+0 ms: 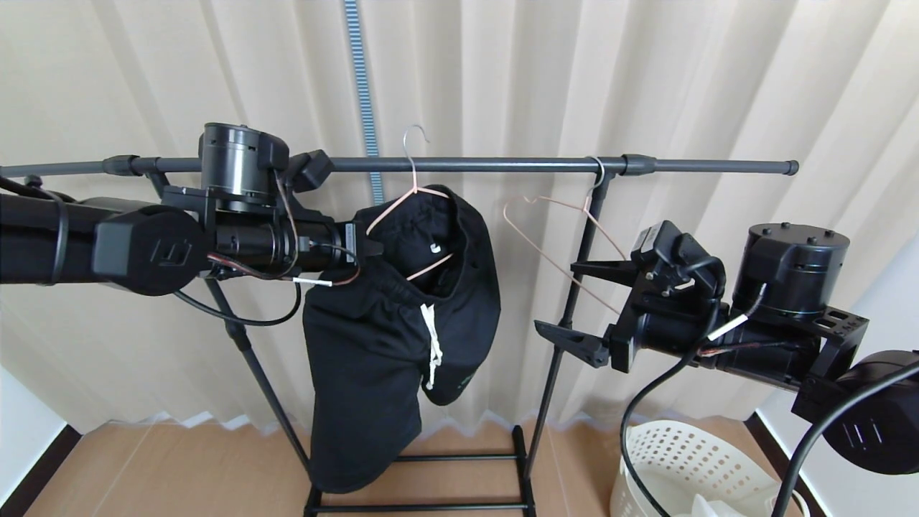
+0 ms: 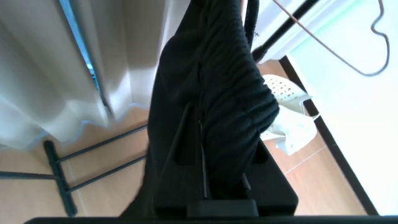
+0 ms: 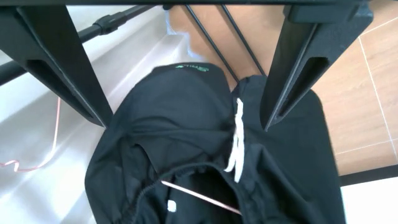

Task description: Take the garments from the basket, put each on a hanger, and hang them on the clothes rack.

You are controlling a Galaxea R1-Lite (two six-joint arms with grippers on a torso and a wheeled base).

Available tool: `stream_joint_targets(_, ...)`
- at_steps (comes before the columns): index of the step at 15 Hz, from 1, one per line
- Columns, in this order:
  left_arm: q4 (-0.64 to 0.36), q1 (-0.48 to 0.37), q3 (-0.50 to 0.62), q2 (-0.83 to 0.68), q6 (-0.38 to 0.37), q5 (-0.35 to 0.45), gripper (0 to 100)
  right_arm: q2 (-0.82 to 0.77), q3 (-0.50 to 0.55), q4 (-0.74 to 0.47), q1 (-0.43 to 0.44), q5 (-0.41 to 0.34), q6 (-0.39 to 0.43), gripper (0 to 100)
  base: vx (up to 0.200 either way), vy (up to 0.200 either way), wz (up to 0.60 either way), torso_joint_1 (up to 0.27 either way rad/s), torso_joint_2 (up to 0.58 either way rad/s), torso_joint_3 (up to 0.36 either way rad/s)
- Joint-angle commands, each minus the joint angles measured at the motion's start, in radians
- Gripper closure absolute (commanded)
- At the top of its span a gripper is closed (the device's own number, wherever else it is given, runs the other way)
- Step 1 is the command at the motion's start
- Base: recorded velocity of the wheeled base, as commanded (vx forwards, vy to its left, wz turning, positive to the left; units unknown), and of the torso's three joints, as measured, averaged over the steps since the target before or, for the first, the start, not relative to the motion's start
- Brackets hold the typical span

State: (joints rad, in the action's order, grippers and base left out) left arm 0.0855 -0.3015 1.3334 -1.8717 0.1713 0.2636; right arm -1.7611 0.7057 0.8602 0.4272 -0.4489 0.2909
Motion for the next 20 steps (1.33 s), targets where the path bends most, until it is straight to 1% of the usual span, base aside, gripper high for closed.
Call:
stream_joint_targets(1,0.000,-0.001,0.036,-0.063,0.016,0.000,100,0.000,0.000,0.000,0.001,-0.001,0.001,0,0.000,0.000,0.00,0.000,0.00,0.000)
stream_joint_targets(13,0.005,0.002,0.009,-0.086,0.025,0.000,100,-0.008,-0.002,0.000,0.001,-0.001,0.004,0,0.000,0.000,0.00,0.000,0.00,0.000)
stream_joint_targets(14,0.003,0.002,0.007,-0.086,0.025,0.000,0,-0.008,-0.002,0.000,0.001,-0.001,0.004,0,0.000,0.000,0.00,0.000,0.00,0.000)
stream_joint_targets(17,0.005,-0.002,-0.017,-0.076,0.020,0.002,0,-0.005,-0.002,0.000,0.001,-0.001,0.004,0,0.000,0.000,0.00,0.000,0.00,0.000)
stream_joint_targets(20,0.005,-0.002,-0.059,-0.023,0.017,0.003,0,-0.005,0.000,0.000,0.001,-0.001,0.002,0,0.000,0.000,0.00,0.000,0.00,0.000)
